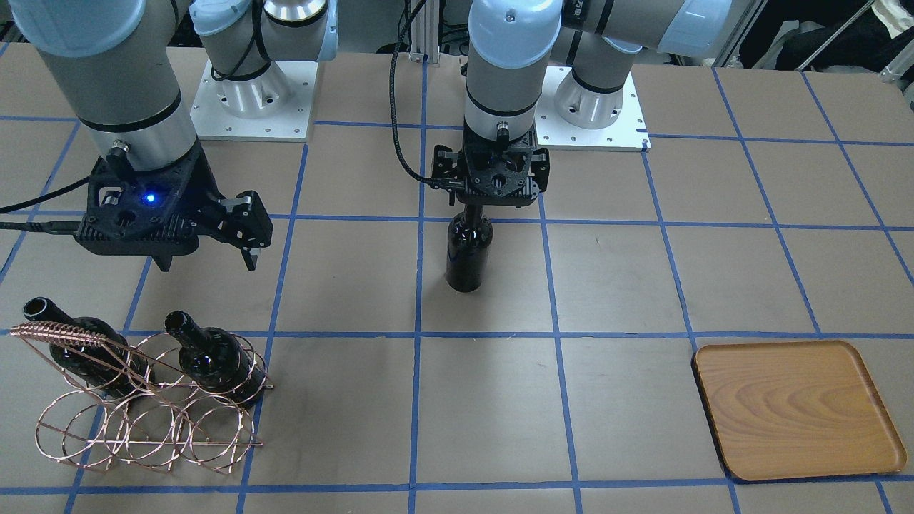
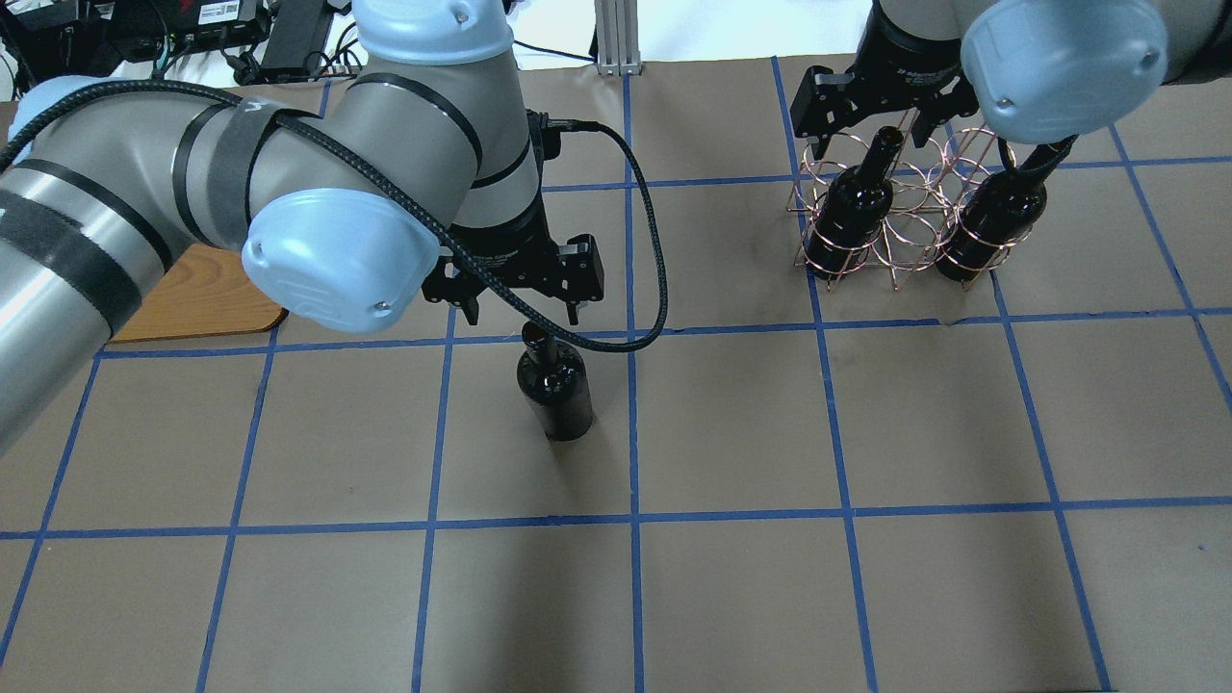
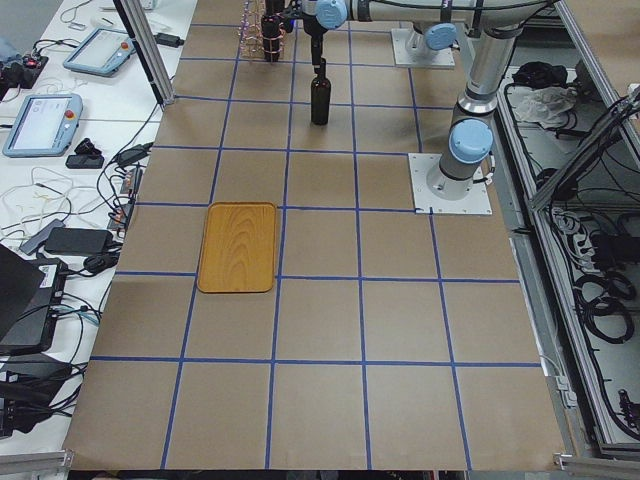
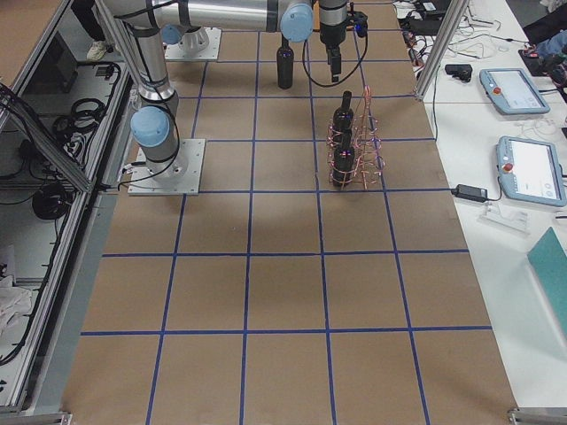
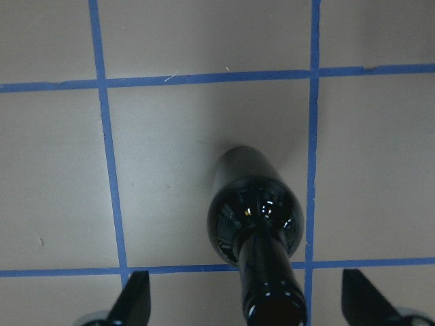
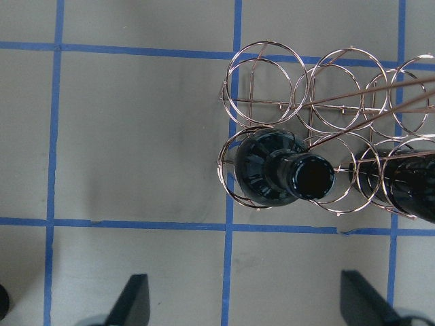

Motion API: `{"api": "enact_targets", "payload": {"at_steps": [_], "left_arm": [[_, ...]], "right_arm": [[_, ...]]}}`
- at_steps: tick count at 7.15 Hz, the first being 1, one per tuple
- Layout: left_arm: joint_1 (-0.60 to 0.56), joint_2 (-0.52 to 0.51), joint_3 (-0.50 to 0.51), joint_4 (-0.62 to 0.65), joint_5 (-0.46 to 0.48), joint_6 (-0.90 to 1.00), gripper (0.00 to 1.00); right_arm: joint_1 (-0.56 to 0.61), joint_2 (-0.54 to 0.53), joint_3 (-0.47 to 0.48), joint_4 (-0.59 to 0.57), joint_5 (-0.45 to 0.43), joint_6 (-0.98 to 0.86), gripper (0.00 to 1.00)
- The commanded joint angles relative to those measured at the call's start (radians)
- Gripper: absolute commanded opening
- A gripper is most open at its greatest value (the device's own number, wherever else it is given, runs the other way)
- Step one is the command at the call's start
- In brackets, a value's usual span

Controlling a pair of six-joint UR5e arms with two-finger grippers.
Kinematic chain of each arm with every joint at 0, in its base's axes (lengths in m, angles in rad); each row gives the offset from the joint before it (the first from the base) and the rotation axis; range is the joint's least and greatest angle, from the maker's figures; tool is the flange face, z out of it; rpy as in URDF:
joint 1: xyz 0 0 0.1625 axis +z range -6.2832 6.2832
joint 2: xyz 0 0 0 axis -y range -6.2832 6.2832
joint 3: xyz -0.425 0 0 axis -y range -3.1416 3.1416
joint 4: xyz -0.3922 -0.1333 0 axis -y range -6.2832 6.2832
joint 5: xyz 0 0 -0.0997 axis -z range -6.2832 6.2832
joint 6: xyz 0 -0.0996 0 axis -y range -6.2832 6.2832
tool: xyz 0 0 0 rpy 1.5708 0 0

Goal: Take wine from basket and place on tray
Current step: 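Lower the left gripper onto the bottle neck and close it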

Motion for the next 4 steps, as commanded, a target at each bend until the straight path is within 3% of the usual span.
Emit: {"api": "enact_targets", "payload": {"at_steps": [1, 4], "left_arm": [[0.000, -0.012, -0.018, 0.021, -0.010, -0.036, 1.00], [0.000, -0.023, -0.042, 0.053, -0.020, -0.041, 1.00]], "right_arm": [[0.000, -0.005, 0.002, 0.013, -0.002, 0.010, 1.00], [0.004, -0.034, 0.023, 0.056, 0.004, 0.039, 1.00]]}}
